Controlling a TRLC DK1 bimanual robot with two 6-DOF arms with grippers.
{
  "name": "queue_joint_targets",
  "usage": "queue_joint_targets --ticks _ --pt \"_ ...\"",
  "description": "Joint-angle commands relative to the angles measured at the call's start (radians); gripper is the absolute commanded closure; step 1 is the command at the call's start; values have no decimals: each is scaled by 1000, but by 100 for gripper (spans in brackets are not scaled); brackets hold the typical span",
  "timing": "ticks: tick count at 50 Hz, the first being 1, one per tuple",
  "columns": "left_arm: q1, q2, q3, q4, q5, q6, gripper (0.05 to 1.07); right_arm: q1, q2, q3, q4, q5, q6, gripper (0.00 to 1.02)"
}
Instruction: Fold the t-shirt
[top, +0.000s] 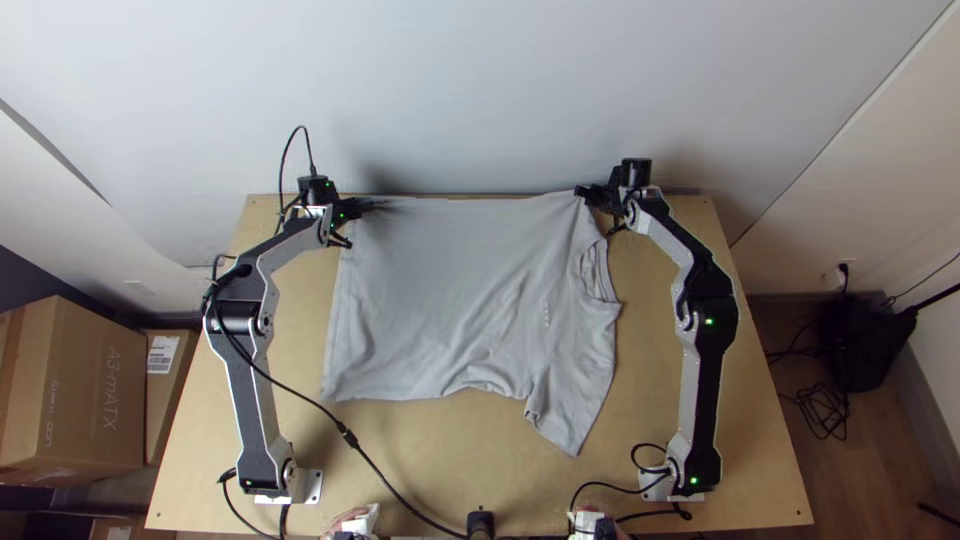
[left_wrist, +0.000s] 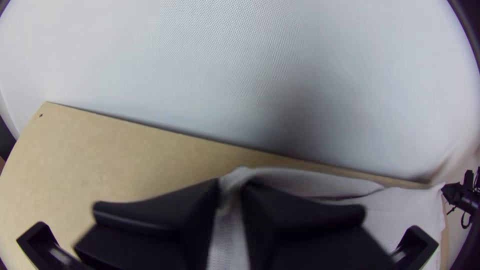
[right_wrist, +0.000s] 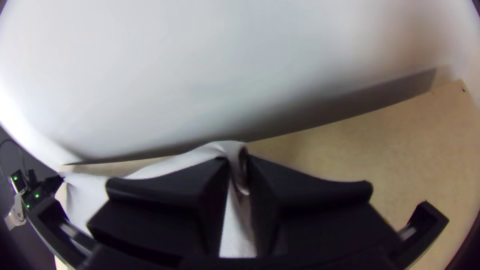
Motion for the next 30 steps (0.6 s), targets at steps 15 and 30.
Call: queue_joint_targets --ticks 15,30 --pt "36 -119 200 -257 -9 -133 9 -33 -36 279 -254 53 30 4" --pt "76 -446 -1 -326 114 -116 9 -50 -293 263 -544 55 124 5"
